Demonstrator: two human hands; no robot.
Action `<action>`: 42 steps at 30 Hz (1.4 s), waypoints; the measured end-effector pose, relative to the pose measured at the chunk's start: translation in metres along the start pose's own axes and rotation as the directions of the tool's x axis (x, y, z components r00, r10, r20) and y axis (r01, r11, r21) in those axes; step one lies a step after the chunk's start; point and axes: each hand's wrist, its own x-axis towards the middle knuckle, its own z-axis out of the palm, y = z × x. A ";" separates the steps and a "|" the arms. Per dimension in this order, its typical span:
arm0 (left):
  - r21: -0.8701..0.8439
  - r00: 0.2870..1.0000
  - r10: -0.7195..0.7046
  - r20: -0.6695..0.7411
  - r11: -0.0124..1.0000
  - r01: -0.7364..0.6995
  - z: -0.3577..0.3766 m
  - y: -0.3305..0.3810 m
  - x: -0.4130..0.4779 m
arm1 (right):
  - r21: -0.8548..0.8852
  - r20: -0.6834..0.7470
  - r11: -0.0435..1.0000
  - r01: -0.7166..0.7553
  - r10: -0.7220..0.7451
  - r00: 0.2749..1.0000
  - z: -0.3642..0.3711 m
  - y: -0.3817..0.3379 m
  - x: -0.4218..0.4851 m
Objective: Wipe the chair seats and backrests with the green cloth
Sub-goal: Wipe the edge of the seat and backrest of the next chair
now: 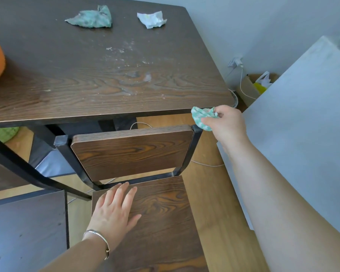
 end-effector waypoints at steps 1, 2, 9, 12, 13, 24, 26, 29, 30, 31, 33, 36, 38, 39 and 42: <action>0.008 1.000 -0.001 -0.001 1.000 0.001 -0.001 -0.001 0.002 | -0.090 -0.021 0.995 0.046 -0.048 0.999 0.002 -0.002 -0.001; 0.015 1.000 -0.004 -0.005 1.000 0.004 -0.003 -0.003 0.004 | -0.162 -0.033 0.983 0.088 -0.094 0.995 0.005 -0.003 -0.002; 0.038 0.997 0.006 -0.081 0.999 -0.003 -0.022 -0.010 0.017 | -0.268 0.103 0.963 0.018 0.010 0.995 0.014 -0.020 -0.007; 0.051 0.993 0.007 -0.117 0.999 -0.001 -0.031 -0.010 0.023 | -0.344 0.153 0.939 -0.017 0.074 0.985 0.012 -0.027 -0.004; 0.055 0.993 0.004 -0.121 0.998 0.003 -0.034 -0.010 0.024 | -0.373 0.150 0.928 -0.003 0.064 0.987 0.012 -0.028 -0.005; 0.075 0.977 0.018 -0.214 0.997 -0.002 -0.055 -0.007 0.025 | -0.541 0.071 0.836 0.091 -0.063 0.996 0.026 -0.026 -0.005; 0.071 0.965 0.019 -0.262 0.997 0.000 -0.064 -0.003 0.029 | -0.486 0.061 0.869 0.091 -0.070 0.996 0.024 -0.024 -0.007; 0.045 0.946 0.002 -0.323 0.999 0.013 -0.083 0.001 0.034 | -0.345 0.109 0.938 0.036 0.002 0.994 0.020 -0.021 -0.008; 0.044 0.942 0.000 -0.336 0.999 0.016 -0.089 0.002 0.034 | -0.313 0.125 0.950 0.006 0.035 0.991 0.018 -0.022 -0.008; 0.053 0.937 0.007 -0.350 0.999 0.012 -0.094 0.001 0.034 | -0.293 0.140 0.956 -0.020 0.064 0.988 0.018 -0.023 -0.009; 0.083 0.926 0.036 -0.376 0.997 -0.005 -0.104 -0.003 0.029 | -0.263 0.157 0.963 -0.055 0.099 0.983 0.020 -0.025 -0.012; 0.086 0.907 0.029 -0.419 0.996 0.008 -0.118 -0.019 0.018 | -0.257 0.114 0.964 -0.063 0.095 0.989 0.029 -0.032 -0.018; 0.059 0.899 -0.013 -0.438 0.997 0.043 -0.126 -0.033 0.010 | -0.295 0.062 0.954 -0.053 0.074 0.995 0.036 -0.037 -0.025; 0.047 0.895 -0.033 -0.445 0.997 0.061 -0.129 -0.041 0.007 | -0.320 0.043 0.946 -0.047 0.064 0.997 0.038 -0.040 -0.028; 0.020 0.886 -0.096 -0.454 0.993 0.118 -0.135 -0.062 -0.004 | -0.387 0.017 0.922 -0.030 0.039 0.999 0.048 -0.053 -0.039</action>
